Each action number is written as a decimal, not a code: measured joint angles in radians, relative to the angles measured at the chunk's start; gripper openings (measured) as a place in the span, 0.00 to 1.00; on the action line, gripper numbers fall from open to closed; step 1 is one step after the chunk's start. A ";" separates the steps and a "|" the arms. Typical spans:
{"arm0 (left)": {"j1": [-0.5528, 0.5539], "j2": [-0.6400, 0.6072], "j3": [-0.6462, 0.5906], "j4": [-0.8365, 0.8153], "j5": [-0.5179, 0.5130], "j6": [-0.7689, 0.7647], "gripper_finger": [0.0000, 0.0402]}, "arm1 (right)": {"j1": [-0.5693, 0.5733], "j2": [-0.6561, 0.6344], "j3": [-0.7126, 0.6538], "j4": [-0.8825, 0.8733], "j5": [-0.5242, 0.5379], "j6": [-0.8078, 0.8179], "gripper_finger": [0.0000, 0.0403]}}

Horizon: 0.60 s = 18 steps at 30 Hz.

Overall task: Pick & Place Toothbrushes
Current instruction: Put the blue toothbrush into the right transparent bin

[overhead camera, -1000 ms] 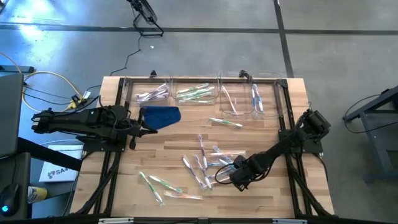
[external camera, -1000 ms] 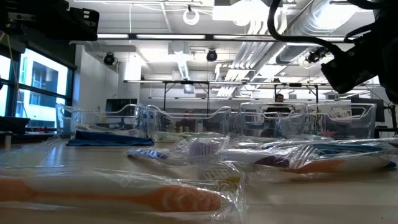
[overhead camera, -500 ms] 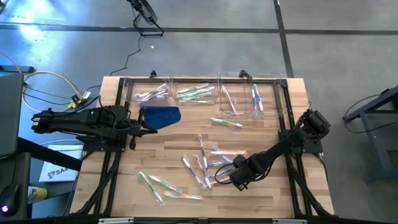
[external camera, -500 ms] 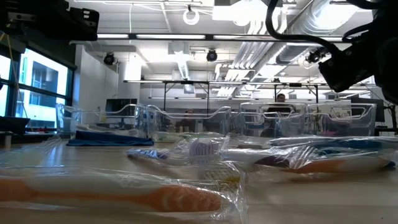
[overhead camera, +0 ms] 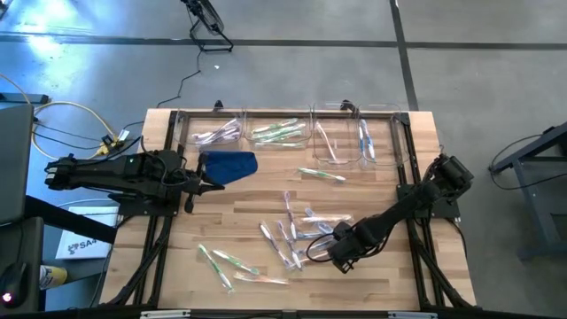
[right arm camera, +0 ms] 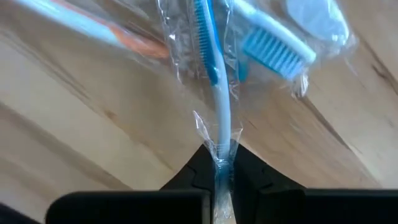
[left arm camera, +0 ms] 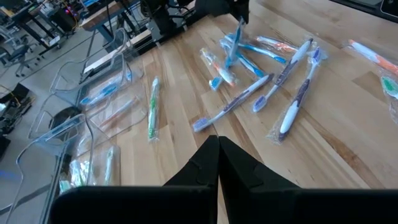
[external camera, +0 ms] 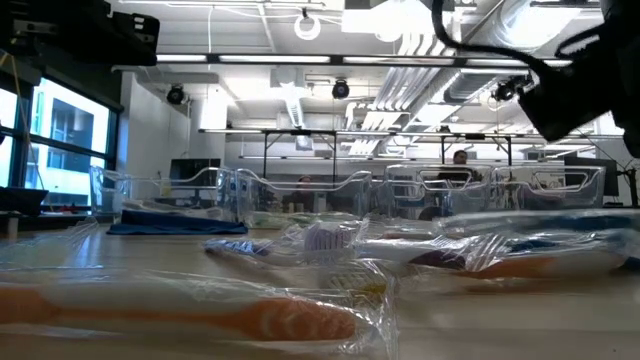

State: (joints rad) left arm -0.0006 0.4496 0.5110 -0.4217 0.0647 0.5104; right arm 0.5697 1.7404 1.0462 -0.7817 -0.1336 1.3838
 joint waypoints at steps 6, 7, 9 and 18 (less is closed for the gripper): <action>0.000 0.000 0.000 0.000 0.000 0.000 0.00 | -0.012 -0.092 0.003 0.012 0.095 0.000 0.04; 0.000 0.000 0.000 0.000 0.000 0.000 0.00 | -0.015 -0.111 0.004 0.012 0.121 0.000 0.04; 0.000 0.000 0.000 0.000 0.000 0.000 0.00 | -0.016 -0.157 0.004 0.011 0.181 0.000 0.04; 0.000 0.000 0.000 0.000 0.001 0.000 0.00 | -0.067 -0.363 0.004 -0.048 0.485 -0.001 0.04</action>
State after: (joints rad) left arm -0.0002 0.4496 0.5110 -0.4217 0.0654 0.5106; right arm 0.5028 1.3774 1.0504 -0.8296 0.3515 1.3832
